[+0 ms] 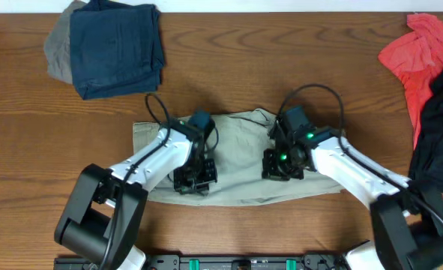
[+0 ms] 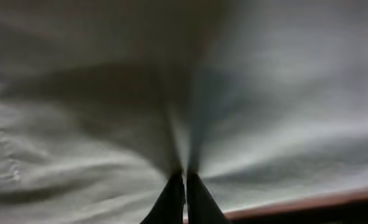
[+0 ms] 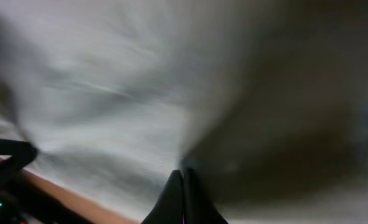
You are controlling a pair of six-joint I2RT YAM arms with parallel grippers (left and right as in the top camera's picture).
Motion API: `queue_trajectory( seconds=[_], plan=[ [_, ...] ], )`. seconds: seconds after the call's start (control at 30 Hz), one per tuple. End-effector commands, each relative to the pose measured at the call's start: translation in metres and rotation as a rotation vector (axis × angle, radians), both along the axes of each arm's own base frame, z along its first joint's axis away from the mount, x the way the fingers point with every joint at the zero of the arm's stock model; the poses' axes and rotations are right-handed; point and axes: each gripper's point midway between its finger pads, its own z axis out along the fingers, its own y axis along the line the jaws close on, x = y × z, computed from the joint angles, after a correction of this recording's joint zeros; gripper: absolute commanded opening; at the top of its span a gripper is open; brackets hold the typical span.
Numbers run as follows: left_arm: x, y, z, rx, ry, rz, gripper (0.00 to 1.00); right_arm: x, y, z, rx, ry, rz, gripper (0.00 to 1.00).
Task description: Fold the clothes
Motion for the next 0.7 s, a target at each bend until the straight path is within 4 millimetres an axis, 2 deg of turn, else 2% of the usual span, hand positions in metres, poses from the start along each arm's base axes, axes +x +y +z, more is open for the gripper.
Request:
queue_trajectory(
  seconds=[0.0, 0.07, 0.17, 0.3, 0.4, 0.5, 0.57, 0.67],
  plan=[
    [-0.023, 0.016, -0.013, 0.041, 0.071, 0.052, 0.06, -0.013, -0.004, -0.016, -0.022, 0.080, -0.030, 0.01],
    [-0.036, 0.027, -0.020, 0.065, 0.110, 0.066, 0.06, -0.016, -0.013, -0.021, -0.057, 0.101, -0.046, 0.01],
    [-0.052, 0.051, -0.027, 0.142, 0.158, 0.097, 0.06, -0.016, -0.038, -0.026, -0.160, 0.111, -0.081, 0.01],
    [-0.061, 0.081, -0.022, 0.253, 0.205, 0.124, 0.06, -0.017, -0.069, -0.029, -0.262, 0.139, -0.139, 0.01],
    [-0.060, 0.096, -0.014, 0.301, 0.201, 0.146, 0.06, -0.015, -0.090, -0.027, -0.319, 0.151, -0.185, 0.01],
    [-0.054, 0.109, 0.003, 0.340, 0.163, 0.174, 0.06, -0.009, -0.112, -0.018, -0.376, 0.145, -0.235, 0.01],
    [-0.046, 0.114, 0.017, 0.334, 0.111, 0.203, 0.06, -0.005, -0.124, -0.006, -0.404, 0.127, -0.268, 0.01],
    [-0.031, 0.114, 0.039, 0.289, -0.004, 0.247, 0.06, 0.006, -0.133, 0.018, -0.384, 0.062, -0.303, 0.01]
  ],
)
